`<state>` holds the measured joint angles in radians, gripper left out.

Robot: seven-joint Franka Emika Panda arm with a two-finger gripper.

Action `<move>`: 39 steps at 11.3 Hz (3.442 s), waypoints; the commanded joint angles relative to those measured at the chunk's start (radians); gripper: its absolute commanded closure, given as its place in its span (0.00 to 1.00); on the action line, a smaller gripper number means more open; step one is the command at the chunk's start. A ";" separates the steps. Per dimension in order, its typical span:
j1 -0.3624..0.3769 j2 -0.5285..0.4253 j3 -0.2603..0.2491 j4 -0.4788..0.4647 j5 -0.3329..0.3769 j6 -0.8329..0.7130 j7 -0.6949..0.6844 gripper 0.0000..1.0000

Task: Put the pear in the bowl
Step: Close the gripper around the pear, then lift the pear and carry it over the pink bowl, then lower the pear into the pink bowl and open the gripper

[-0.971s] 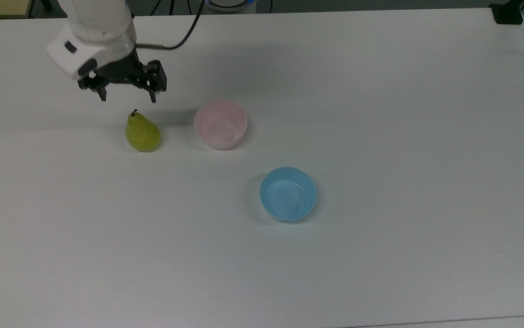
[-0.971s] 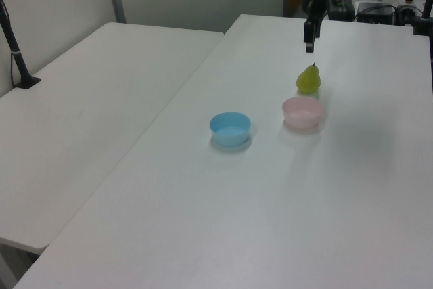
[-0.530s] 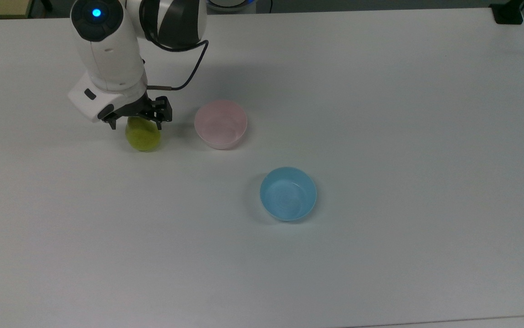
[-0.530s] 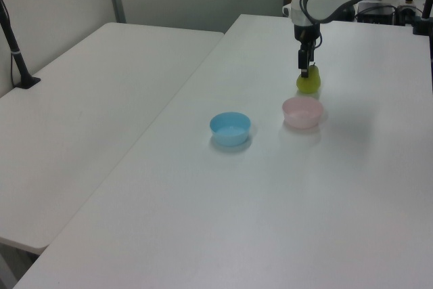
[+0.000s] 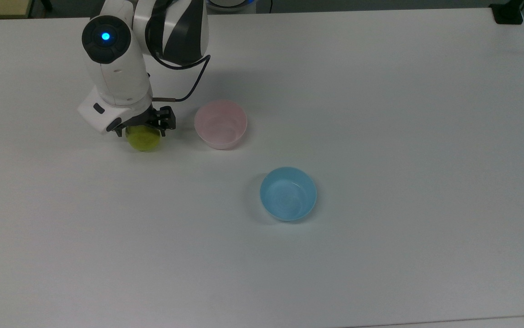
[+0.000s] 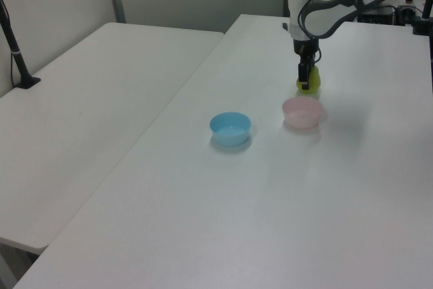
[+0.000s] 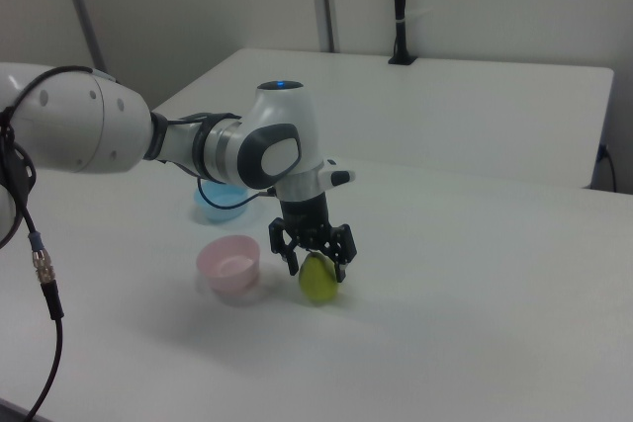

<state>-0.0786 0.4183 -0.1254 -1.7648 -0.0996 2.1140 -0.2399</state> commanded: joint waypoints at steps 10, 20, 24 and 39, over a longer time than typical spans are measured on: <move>0.000 -0.168 -0.003 0.117 -0.015 -0.256 -0.042 0.65; 0.181 -0.269 0.013 0.150 0.018 -0.424 0.155 0.64; 0.241 -0.303 0.013 -0.003 0.020 -0.317 0.168 0.64; 0.263 -0.182 0.013 -0.205 0.018 0.067 0.168 0.39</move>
<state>0.1737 0.2402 -0.1027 -1.9543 -0.0890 2.1526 -0.0897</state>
